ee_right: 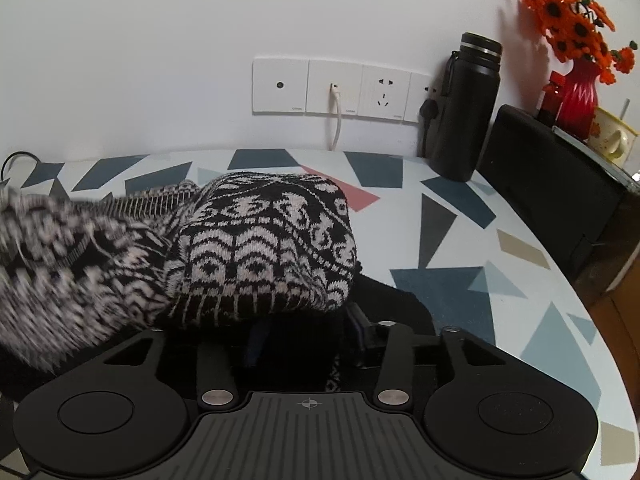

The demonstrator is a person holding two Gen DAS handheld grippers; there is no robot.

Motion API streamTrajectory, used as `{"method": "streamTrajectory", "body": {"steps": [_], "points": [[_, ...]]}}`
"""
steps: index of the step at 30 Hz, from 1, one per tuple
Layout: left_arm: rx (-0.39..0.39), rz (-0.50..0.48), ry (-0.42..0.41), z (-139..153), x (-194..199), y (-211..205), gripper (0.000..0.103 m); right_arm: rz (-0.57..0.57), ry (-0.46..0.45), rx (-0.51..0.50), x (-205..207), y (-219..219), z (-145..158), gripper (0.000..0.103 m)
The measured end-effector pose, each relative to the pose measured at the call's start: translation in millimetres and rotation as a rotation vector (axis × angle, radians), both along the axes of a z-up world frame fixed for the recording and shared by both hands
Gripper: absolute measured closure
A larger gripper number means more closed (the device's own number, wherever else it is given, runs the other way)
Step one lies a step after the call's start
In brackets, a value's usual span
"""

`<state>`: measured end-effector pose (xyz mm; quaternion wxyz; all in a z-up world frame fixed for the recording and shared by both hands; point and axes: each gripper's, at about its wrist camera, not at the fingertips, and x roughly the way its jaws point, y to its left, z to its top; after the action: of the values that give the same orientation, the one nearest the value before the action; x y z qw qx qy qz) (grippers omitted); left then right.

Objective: Fold clothes
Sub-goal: 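Lift the black knit with both grippers and fold it over the sweater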

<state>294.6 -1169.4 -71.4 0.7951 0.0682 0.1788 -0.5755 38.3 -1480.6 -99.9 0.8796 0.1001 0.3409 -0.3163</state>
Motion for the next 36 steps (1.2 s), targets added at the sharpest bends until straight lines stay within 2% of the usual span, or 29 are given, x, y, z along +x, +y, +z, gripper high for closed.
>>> {"method": "streamTrajectory", "body": {"steps": [4, 6, 8, 10, 12, 13, 14, 15, 17, 20, 25, 29, 31, 33, 34, 35, 36], "points": [[-0.144, 0.044, 0.079, 31.3, 10.5, 15.0, 0.093, 0.030, 0.040, 0.028, 1.7, 3.4, -9.5, 0.043], [-0.188, 0.057, 0.090, 42.9, 12.0, 19.1, 0.093, 0.027, 0.066, 0.032, 3.1, 6.5, -16.1, 0.038], [-0.215, 0.071, 0.096, 51.3, 13.5, 23.1, 0.093, 0.019, 0.078, 0.041, 3.0, 8.7, -21.3, 0.029], [-0.244, 0.089, 0.117, 58.8, 17.1, 28.6, 0.094, 0.018, 0.073, 0.057, 1.5, 10.5, -23.8, 0.027], [-0.275, 0.103, 0.151, 65.6, 22.3, 35.4, 0.094, 0.061, 0.045, 0.082, -0.2, 15.2, -22.7, 0.035], [-0.284, 0.109, 0.156, 68.7, 23.4, 38.4, 0.094, 0.085, 0.030, 0.097, -1.0, 17.6, -22.0, 0.057], [-0.292, 0.115, 0.158, 71.8, 24.1, 41.4, 0.094, 0.127, 0.013, 0.123, -0.4, 20.5, -20.7, 0.091], [-0.293, 0.118, 0.149, 74.7, 23.4, 43.3, 0.094, 0.164, -0.005, 0.146, 0.1, 23.4, -19.1, 0.100], [-0.291, 0.122, 0.124, 80.3, 21.1, 46.3, 0.094, 0.169, -0.051, 0.135, -0.5, 28.2, -9.7, 0.100], [-0.314, 0.138, 0.110, 89.9, 19.5, 53.3, 0.094, 0.127, -0.179, 0.126, -9.7, 24.0, 15.8, 0.100], [-0.364, 0.164, 0.076, 110.1, 17.8, 67.6, 0.094, 0.034, -0.400, 0.016, -32.9, 11.9, 75.0, 0.103], [-0.419, 0.163, 0.029, 134.2, 11.9, 80.3, 0.094, -0.026, -0.572, -0.107, -59.8, 9.1, 127.4, 0.103], [-0.441, 0.153, 0.000, 146.2, 6.7, 85.0, 0.094, 0.004, -0.574, -0.107, -63.4, 7.0, 143.0, 0.103], [-0.448, 0.141, -0.038, 154.7, 0.1, 87.3, 0.094, 0.059, -0.487, -0.048, -55.3, 5.4, 138.1, 0.097], [-0.446, 0.143, -0.046, 155.7, -1.3, 88.0, 0.094, 0.085, -0.443, -0.018, -50.9, 4.9, 134.4, 0.087], [-0.441, 0.153, -0.040, 153.8, -0.9, 88.8, 0.094, 0.102, -0.390, 0.021, -44.5, 6.6, 121.8, 0.072], [-0.436, 0.165, -0.030, 151.0, -0.1, 89.7, 0.094, 0.120, -0.339, 0.064, -37.3, 10.6, 103.8, 0.068]]}}
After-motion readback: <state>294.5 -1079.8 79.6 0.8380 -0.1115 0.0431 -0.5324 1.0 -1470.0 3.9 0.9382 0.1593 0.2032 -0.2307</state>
